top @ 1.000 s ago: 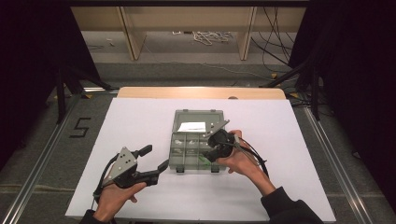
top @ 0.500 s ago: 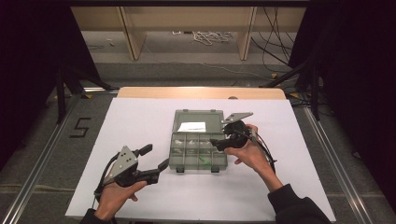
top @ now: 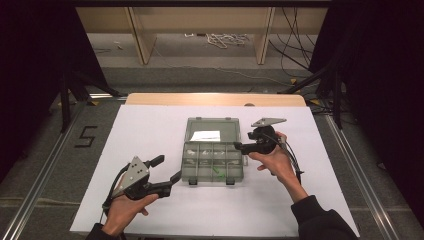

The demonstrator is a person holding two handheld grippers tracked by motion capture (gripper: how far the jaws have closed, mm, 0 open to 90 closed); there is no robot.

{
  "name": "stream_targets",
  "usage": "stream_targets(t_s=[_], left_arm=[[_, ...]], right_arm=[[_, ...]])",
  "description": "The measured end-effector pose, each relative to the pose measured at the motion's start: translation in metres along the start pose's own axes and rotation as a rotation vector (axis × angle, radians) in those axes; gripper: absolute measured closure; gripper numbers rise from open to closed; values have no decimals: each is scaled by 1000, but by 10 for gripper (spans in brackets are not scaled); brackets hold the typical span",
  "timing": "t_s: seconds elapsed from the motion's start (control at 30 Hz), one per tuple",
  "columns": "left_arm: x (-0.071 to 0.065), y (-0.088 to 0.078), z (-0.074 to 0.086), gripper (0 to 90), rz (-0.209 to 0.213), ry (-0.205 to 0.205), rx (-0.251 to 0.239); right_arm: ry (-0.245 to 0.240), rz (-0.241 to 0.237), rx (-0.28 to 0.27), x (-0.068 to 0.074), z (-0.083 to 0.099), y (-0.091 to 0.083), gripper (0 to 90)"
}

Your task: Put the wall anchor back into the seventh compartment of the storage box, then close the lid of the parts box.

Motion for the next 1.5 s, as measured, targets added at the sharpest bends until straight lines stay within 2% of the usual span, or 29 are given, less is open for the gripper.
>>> stream_targets(t_s=[0.03, 0.07, 0.1, 0.2, 0.23, 0.27, 0.3, 0.33, 0.37, 0.43, 0.5, 0.63, 0.67, 0.87, 0.9, 1.0, 1.03, 1.1, 1.17, 1.2, 1.3, 1.33, 1.37, 1.43, 1.47, 1.5], left_arm=[[0, 0, 0, 230, -1, -3, -3], [0, 0, 0, 230, -1, -18, -3], [1, 0, -1, 230, -3, -5, -4], [1, 2, -2, 230, -2, -1, -3], [1, 3, -2, 231, 1, 5, -3], [1, 3, -2, 231, 1, 4, 1], [1, 3, -2, 231, 1, 4, 1], [2, 5, -1, 232, 5, 4, 0], [2, 4, 0, 232, -3, -5, 9], [1, 4, 1, 232, -3, -5, 11], [1, 3, 1, 233, -3, 7, 10], [3, 4, 1, 247, -4, -6, 15], [4, 6, 1, 261, 4, -16, 16], [8, 20, 1, 305, 15, -36, 92], [7, 22, 1, 309, 15, -50, 102], [7, 27, 0, 334, 27, -47, 135], [9, 29, -2, 339, 32, -31, 146], [11, 33, -3, 359, 31, -59, 173], [12, 37, -4, 365, 28, -66, 190], [15, 43, -5, 374, 26, -79, 219], [17, 51, -5, 399, 26, -81, 262], [17, 51, -5, 407, 26, -81, 262], [18, 56, -3, 419, 37, -106, 292], [19, 59, -1, 438, 34, -105, 332], [20, 60, -1, 453, 32, -105, 336], [22, 60, 0, 464, 28, -90, 362]], right_arm=[[-18, 2, -21, -2, 0, 1, 309], [21, -2, 4, -1, 1, 0, 310], [24, -7, 1, -2, 2, 0, 309], [33, -9, 19, -3, 5, 1, 309], [16, -7, 9, -5, 5, 2, 310], [37, -10, 27, -4, 6, 1, 309], [42, -10, 23, -6, 6, 2, 308], [25, -5, 5, -9, 6, 4, 304], [47, -14, 19, -9, 7, 3, 303], [63, -14, -6, -12, 6, 3, 300], [69, -9, -12, -15, 6, 3, 287], [98, -13, -24, -20, 6, 3, 270], [92, -10, -32, -21, 6, 3, 260], [119, -26, -41, -28, 6, 6, 254], [128, -32, -42, -30, 6, 6, 255], [153, -52, -62, -34, 4, 7, 256], [154, -58, -66, -35, 3, 8, 256], [176, -71, -75, -37, 2, 9, 255], [175, -77, -72, -38, 1, 10, 256], [184, -82, -79, -39, -3, 12, 256], [198, -95, -91, -40, -9, 16, 262], [198, -95, -91, -40, -9, 16, 262], [222, -113, -69, -41, -13, 23, 262], [215, -98, -56, -42, -16, 29, 262], [214, -96, -51, -42, -18, 32, 263], [223, -95, -47, -42, -20, 34, 268]])
Point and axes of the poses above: each handheld gripper's, and its own axes: y roughly forward along the jaws, z roughly out of its underside, x roughly to its left, the point moved 2 cm from there along y, roughly forward along the jaws, and after that the axes turned 10 degrees about x, right-handed, at the moved point
